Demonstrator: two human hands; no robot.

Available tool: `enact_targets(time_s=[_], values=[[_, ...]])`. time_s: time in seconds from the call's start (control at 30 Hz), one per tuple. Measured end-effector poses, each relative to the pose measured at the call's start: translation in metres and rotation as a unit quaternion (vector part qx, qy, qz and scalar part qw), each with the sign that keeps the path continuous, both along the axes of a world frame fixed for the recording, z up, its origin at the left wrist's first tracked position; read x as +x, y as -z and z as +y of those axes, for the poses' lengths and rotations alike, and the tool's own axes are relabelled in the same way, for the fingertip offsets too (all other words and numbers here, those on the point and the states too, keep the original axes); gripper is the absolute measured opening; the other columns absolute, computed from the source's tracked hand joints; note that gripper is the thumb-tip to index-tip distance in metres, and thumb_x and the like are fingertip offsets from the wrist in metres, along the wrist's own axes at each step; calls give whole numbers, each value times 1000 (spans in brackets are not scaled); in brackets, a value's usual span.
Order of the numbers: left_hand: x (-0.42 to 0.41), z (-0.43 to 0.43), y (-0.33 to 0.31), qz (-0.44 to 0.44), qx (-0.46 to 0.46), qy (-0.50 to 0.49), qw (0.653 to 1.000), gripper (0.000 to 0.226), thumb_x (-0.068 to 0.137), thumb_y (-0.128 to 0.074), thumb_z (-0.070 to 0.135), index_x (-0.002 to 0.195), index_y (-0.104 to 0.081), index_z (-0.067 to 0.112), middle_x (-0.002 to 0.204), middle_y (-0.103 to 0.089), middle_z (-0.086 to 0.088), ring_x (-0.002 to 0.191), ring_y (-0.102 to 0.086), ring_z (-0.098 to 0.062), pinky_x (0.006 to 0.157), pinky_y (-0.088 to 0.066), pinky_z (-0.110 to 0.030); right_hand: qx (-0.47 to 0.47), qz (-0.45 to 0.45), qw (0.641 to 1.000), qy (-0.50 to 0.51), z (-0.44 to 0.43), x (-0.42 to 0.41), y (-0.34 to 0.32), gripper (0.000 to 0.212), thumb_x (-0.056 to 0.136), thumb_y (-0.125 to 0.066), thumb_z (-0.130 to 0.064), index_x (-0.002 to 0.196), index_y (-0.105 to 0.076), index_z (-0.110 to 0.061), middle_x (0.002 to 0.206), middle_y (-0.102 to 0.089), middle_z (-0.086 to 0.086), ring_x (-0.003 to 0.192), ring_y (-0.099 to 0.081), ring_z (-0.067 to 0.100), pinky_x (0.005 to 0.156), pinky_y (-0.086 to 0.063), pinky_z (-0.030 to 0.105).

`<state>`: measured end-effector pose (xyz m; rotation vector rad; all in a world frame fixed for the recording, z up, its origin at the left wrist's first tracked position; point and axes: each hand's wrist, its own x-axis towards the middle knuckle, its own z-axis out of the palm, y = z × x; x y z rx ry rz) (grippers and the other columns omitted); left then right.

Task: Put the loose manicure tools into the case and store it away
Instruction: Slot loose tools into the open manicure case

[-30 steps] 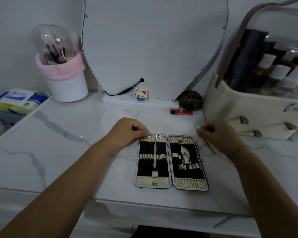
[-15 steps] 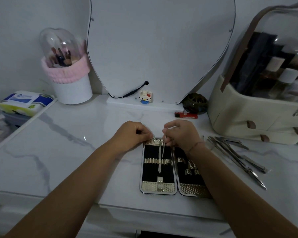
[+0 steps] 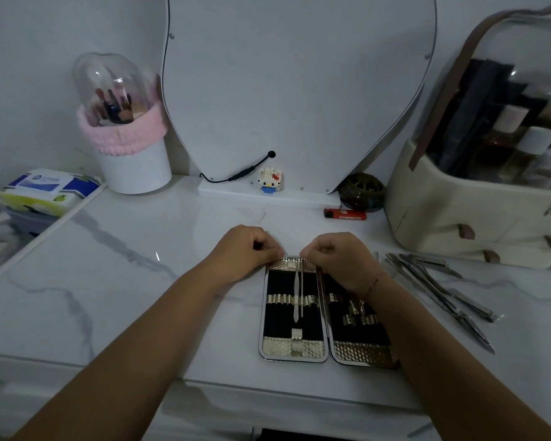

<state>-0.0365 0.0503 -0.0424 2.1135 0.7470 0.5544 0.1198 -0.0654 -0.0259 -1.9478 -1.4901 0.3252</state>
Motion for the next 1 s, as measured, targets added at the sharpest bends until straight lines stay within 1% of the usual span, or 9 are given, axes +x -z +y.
enact_targets(time_s=[0.17, 0.27, 0.33, 0.43, 0.6, 0.67, 0.77, 0.9, 1.0], values=[[1, 0, 2, 5, 9, -1, 1000, 14, 79, -73, 22, 70, -69, 31, 75, -68, 12, 72, -62, -3, 71, -45, -18, -14, -32, 999, -26, -10, -3, -5, 30, 86, -60, -28, 79, -73, -2, 79, -69, 14, 75, -60, 24, 65, -41, 25], [1, 2, 3, 7, 9, -2, 1000, 5, 80, -73, 22, 75, -72, 22, 79, -71, 6, 76, -65, -10, 75, -49, -25, -13, -40, 998, -39, -16, -5, -8, 36, 87, -57, -26, 75, -68, 5, 78, -65, 24, 73, -58, 33, 64, -41, 28], [1, 2, 4, 6, 10, -3, 1000, 4, 80, -73, 21, 77, -73, 19, 81, -72, 4, 78, -66, -12, 77, -49, -27, 15, -7, 1000, -13, -23, 0, -12, 27, 87, -57, -25, 83, -72, -3, 81, -70, 10, 72, -62, 19, 64, -49, 20], [1, 0, 4, -6, -5, -3, 1000, 6, 79, -73, 20, 75, -73, 23, 80, -70, 7, 76, -64, -8, 73, -46, -20, 55, 37, 994, 90, -43, 25, -18, 17, 85, -61, -22, 93, -70, -10, 78, -65, -8, 70, -59, 1, 62, -44, 9], [2, 1, 4, -12, -12, -1, 1000, 16, 78, -74, 19, 67, -71, 31, 69, -68, 17, 67, -61, 5, 65, -40, -9, 29, 21, 977, 208, -70, 63, -11, 15, 77, -71, -19, 83, -73, -6, 72, -65, 2, 63, -55, 6, 63, -40, 18], [2, 2, 5, -14, -19, -3, 1000, 16, 78, -74, 19, 67, -72, 30, 68, -68, 22, 67, -60, 5, 64, -40, -9, 2, 5, 980, 198, -71, 62, -4, 14, 75, -73, -22, 77, -73, -8, 65, -61, -5, 60, -53, 1, 56, -37, 14], [0, 2, 4, -13, -7, 1, 1000, 14, 77, -75, 19, 68, -72, 30, 68, -68, 20, 68, -60, 5, 65, -39, -9, -18, -16, 982, 186, -68, 60, 1, 12, 73, -75, -23, 73, -71, -11, 60, -57, -12, 59, -51, -2, 54, -36, 10], [-5, 4, 2, -1, 6, 13, 1000, 12, 77, -75, 18, 71, -73, 28, 72, -68, 14, 71, -60, 3, 69, -42, -12, -50, -35, 979, 192, -66, 65, 4, 10, 73, -75, -19, 75, -71, -10, 66, -61, -3, 62, -54, 6, 58, -39, 18], [-10, 9, 1, 2, 26, 2, 1000, 13, 77, -75, 18, 70, -74, 28, 77, -69, 13, 72, -61, 2, 67, -41, -7, -64, -30, 978, 195, -67, 66, 2, 8, 75, -72, -17, 73, -71, -10, 65, -62, -2, 63, -55, 9, 64, -40, 21]])
